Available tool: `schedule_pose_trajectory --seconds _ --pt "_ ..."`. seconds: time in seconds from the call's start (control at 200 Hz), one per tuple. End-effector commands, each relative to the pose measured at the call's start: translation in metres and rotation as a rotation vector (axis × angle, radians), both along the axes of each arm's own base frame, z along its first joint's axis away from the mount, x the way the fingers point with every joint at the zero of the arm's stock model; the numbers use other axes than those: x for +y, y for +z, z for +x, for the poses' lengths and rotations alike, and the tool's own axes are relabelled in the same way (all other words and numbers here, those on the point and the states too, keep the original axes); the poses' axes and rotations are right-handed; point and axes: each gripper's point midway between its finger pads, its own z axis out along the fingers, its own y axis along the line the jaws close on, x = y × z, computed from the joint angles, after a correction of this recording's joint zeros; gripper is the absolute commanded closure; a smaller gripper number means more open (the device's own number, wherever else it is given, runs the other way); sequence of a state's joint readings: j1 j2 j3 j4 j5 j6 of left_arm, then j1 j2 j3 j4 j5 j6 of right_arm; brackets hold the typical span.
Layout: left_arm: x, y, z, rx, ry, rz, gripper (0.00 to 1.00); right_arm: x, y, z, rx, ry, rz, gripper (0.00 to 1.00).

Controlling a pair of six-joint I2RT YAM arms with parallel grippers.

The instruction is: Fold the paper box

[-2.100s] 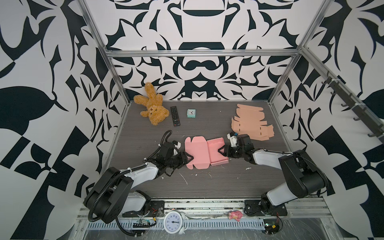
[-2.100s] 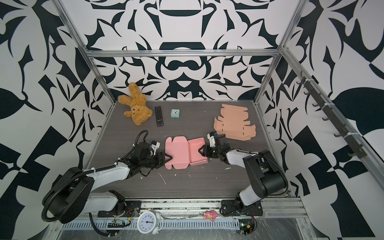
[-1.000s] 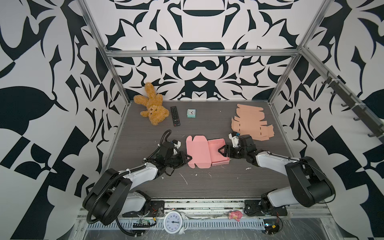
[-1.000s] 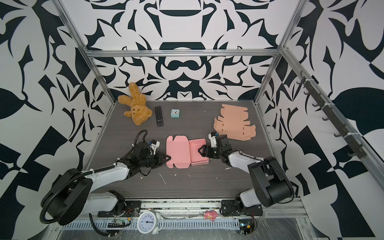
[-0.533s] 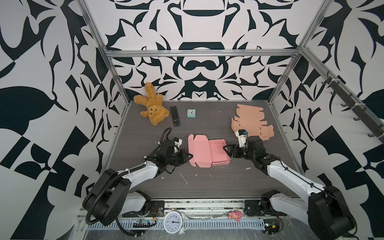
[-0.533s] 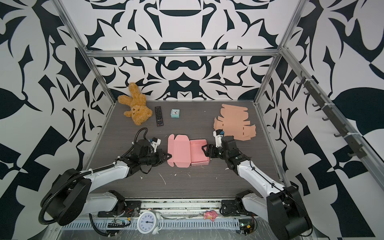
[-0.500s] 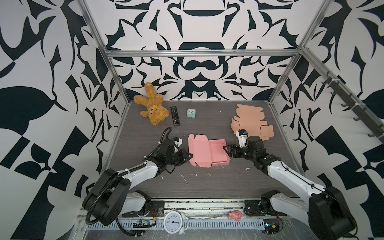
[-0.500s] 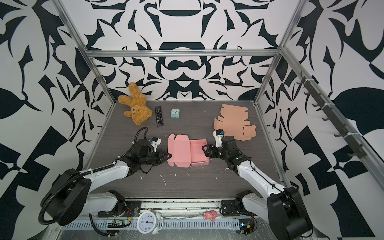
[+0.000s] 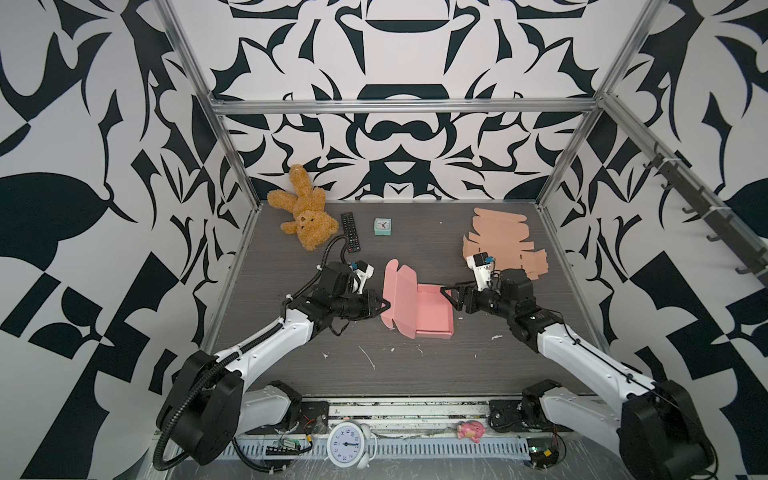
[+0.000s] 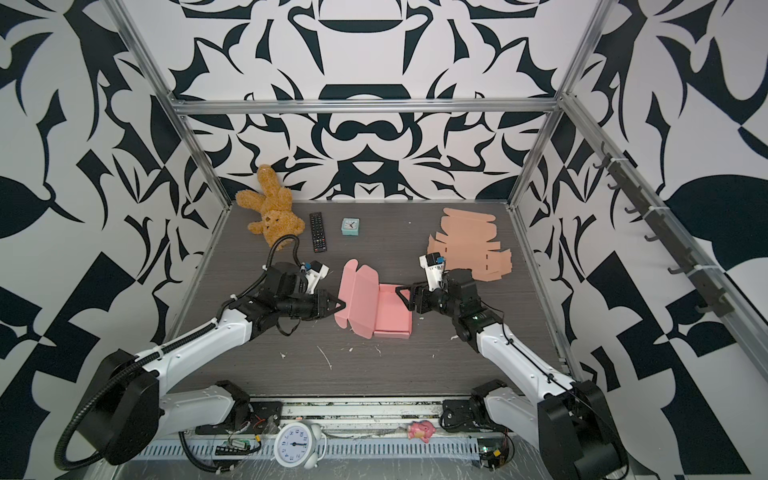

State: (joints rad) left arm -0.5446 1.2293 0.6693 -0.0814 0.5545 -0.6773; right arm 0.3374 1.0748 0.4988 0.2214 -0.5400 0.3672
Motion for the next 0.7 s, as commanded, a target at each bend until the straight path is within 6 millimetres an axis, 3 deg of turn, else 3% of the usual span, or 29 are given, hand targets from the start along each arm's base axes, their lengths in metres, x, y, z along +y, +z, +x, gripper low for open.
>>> schedule_pose_trajectory --seconds 0.0,0.285,0.505,0.695 --pt "0.005 0.005 -0.014 -0.012 -0.090 0.030 0.89 0.023 0.051 0.007 -0.200 0.124 0.084 0.27" --pt "0.010 0.029 -0.022 -0.085 -0.192 0.026 0.89 0.057 0.055 0.027 -0.288 0.333 0.128 0.27" --pt "0.014 0.034 -0.024 -0.117 -0.250 0.075 0.89 0.077 0.064 0.049 -0.364 0.417 0.153 0.28" --pt "0.024 0.037 -0.019 -0.149 -0.261 0.137 0.89 0.091 0.050 0.051 -0.346 0.503 0.128 0.28"
